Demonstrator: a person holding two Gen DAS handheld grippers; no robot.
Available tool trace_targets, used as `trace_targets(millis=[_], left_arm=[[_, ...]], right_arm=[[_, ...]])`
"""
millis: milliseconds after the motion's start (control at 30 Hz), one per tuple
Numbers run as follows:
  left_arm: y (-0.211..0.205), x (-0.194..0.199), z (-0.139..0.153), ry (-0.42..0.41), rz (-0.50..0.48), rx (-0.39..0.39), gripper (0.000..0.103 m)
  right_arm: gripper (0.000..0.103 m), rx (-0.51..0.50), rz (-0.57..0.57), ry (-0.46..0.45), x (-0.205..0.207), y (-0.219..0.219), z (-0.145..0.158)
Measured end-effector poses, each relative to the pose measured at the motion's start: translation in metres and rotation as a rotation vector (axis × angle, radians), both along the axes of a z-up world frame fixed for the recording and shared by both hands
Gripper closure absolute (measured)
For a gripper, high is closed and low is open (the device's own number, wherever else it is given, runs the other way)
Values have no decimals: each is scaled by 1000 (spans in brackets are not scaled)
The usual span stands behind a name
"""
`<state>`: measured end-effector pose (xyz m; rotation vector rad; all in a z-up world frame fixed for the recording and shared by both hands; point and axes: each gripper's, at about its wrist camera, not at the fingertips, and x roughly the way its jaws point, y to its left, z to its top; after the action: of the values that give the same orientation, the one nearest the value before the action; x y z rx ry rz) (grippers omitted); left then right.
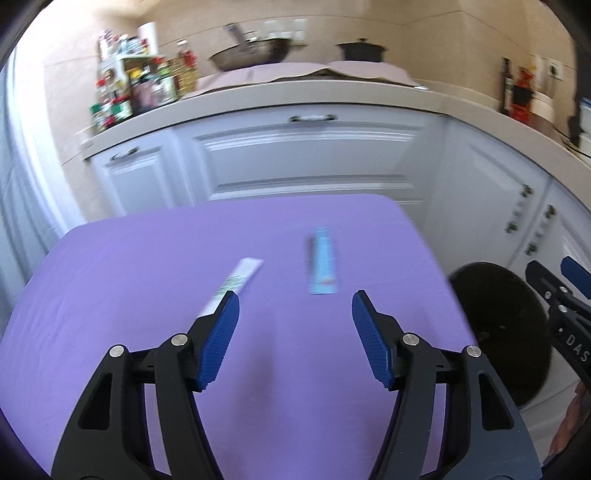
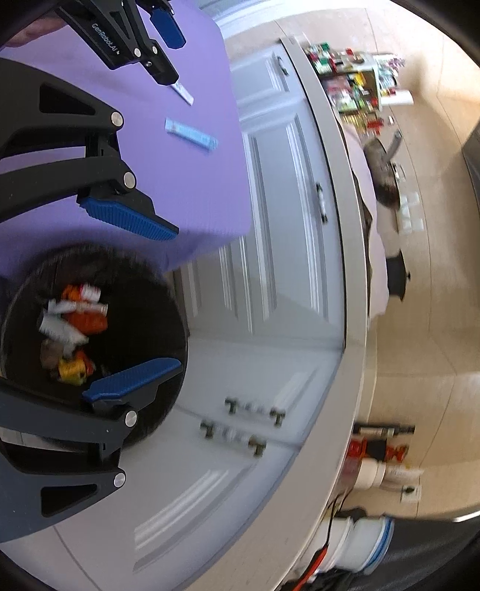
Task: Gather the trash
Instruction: 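Move both grippers back to the table toward the remaining tubes, then grasp the light-blue tube with the right gripper while the left grasps the green-printed white tube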
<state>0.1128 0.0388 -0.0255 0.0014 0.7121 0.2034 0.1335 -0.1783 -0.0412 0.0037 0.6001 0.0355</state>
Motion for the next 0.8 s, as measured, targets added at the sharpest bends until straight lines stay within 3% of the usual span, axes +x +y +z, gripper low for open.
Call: trace_targets(millis=[400, 800], left_arm=[[94, -7, -16, 30, 180, 0, 40], [158, -12, -30, 56, 291, -8, 35]], right_arm=[[38, -25, 166, 74, 31, 88, -17], [38, -57, 244, 164, 63, 151, -39]])
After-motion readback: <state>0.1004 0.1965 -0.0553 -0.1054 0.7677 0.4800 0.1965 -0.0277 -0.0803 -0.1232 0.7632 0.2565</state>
